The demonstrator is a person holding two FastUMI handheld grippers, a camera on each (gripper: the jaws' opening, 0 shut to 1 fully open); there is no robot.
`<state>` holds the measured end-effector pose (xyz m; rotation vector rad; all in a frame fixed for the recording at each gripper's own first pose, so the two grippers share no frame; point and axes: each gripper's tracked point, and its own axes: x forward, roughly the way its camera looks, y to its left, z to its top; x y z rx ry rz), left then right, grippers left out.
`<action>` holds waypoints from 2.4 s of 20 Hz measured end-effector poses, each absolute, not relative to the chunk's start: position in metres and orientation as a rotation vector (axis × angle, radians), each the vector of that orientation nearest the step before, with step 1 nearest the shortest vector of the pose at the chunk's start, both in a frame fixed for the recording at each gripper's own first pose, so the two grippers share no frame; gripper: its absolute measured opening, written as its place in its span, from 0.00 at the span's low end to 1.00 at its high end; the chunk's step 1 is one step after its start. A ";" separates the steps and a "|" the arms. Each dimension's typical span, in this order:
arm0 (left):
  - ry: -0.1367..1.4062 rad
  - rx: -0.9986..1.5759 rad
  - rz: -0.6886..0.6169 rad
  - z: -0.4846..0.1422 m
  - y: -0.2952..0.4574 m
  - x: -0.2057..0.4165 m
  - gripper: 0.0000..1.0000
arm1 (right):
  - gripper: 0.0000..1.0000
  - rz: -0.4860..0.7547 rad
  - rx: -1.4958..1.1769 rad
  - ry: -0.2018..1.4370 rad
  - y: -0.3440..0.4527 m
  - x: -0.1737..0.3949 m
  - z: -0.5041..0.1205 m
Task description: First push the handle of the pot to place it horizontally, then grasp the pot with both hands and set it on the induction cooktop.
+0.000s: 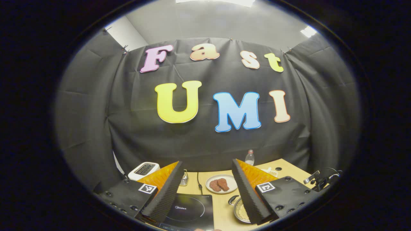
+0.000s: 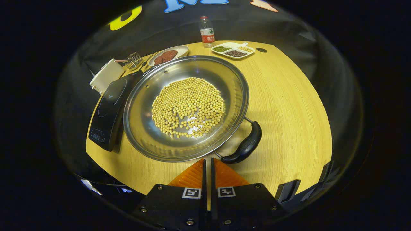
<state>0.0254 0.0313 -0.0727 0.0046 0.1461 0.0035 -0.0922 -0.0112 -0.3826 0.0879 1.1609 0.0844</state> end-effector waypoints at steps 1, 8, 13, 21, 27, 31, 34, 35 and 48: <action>0.149 0.004 0.002 -0.074 0.031 0.026 0.95 | 0.05 0.073 0.079 1.160 -0.017 -0.091 -0.384; 0.150 0.009 -0.003 -0.072 0.027 0.035 0.95 | 0.05 0.008 0.026 1.158 -0.052 -0.068 -0.389; 0.163 0.008 0.000 -0.079 0.025 0.037 0.97 | 0.04 -0.027 0.011 1.147 -0.074 -0.052 -0.389; 0.187 0.025 0.021 -0.089 0.025 0.038 0.97 | 0.04 -0.061 -0.006 1.114 -0.103 -0.020 -0.389; 0.198 0.036 0.033 -0.092 0.021 0.040 0.95 | 0.05 -0.062 -0.030 1.099 -0.114 0.003 -0.388; 0.208 0.029 0.039 -0.096 0.020 0.039 0.98 | 0.04 -0.054 -0.040 1.091 -0.118 0.010 -0.388; 0.217 0.025 0.039 -0.100 0.019 0.039 0.95 | 0.05 -0.052 -0.038 1.089 -0.118 0.012 -0.388; 0.223 0.020 0.036 -0.102 0.018 0.039 0.98 | 0.04 -0.054 -0.040 1.084 -0.118 0.010 -0.386; 0.506 -0.089 -0.105 -0.233 -0.049 0.057 0.95 | 0.96 -0.068 0.121 0.845 -0.128 0.017 -0.321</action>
